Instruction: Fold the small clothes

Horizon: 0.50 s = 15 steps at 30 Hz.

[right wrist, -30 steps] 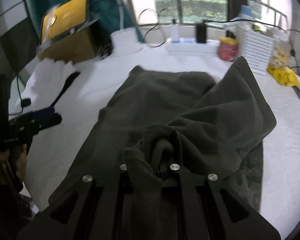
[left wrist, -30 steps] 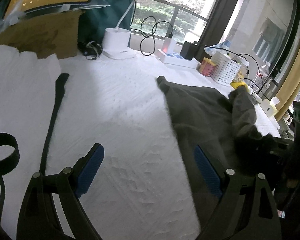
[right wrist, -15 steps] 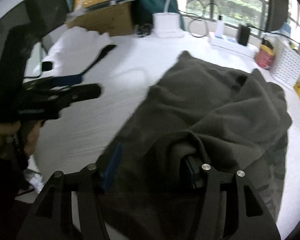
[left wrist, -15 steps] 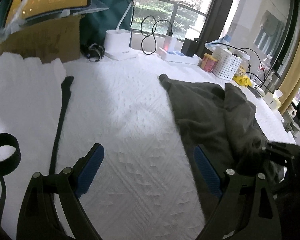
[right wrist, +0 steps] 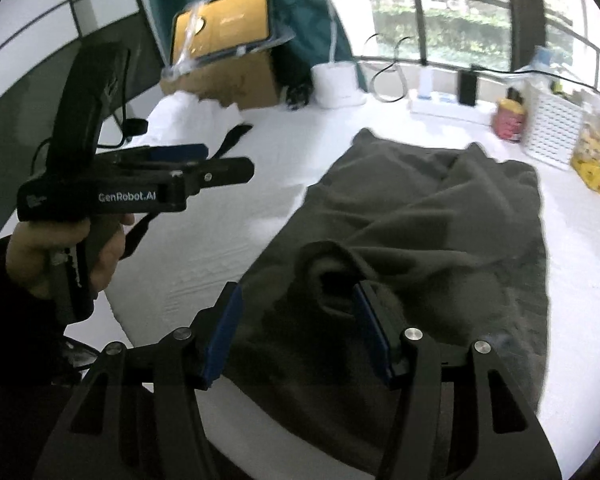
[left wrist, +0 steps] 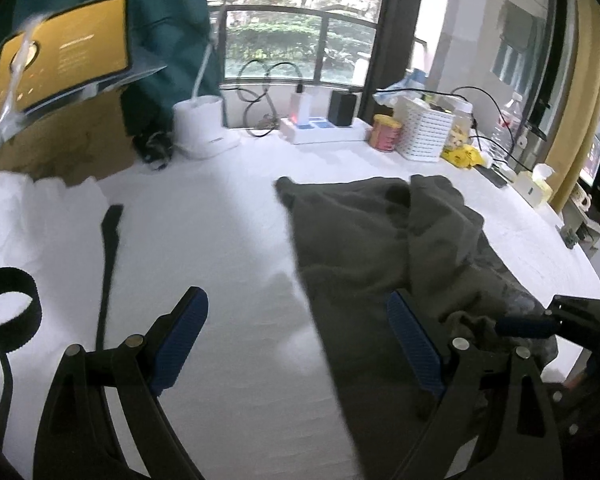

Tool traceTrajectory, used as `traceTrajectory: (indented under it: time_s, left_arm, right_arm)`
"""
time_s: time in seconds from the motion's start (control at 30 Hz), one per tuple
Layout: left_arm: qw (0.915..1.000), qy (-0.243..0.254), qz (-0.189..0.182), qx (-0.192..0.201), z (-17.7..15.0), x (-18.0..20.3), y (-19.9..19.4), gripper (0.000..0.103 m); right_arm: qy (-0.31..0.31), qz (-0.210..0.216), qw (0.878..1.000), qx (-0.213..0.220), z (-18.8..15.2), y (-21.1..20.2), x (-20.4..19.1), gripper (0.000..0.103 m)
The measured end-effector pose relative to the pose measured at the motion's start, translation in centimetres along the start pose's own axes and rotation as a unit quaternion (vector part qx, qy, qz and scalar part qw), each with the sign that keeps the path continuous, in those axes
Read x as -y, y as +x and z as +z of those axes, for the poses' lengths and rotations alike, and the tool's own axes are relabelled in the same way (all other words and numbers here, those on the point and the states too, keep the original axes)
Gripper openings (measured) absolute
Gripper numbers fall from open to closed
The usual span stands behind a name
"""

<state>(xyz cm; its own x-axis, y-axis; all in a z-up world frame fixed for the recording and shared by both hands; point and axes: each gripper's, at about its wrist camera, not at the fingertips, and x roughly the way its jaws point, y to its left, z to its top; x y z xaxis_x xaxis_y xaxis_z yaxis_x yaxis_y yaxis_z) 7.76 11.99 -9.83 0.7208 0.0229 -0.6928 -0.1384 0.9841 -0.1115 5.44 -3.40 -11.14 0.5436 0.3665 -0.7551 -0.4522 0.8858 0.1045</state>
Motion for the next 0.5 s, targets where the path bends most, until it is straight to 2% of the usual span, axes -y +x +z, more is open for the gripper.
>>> traceTrajectory:
  time_s: [0.5]
  left_arm:
    - [0.994, 0.101, -0.03, -0.029, 3.6, 9.8, 3.5, 0.091]
  right_arm:
    - [0.105, -0.063, 0.992, 0.041, -2.5, -4.0, 11.2, 0.061]
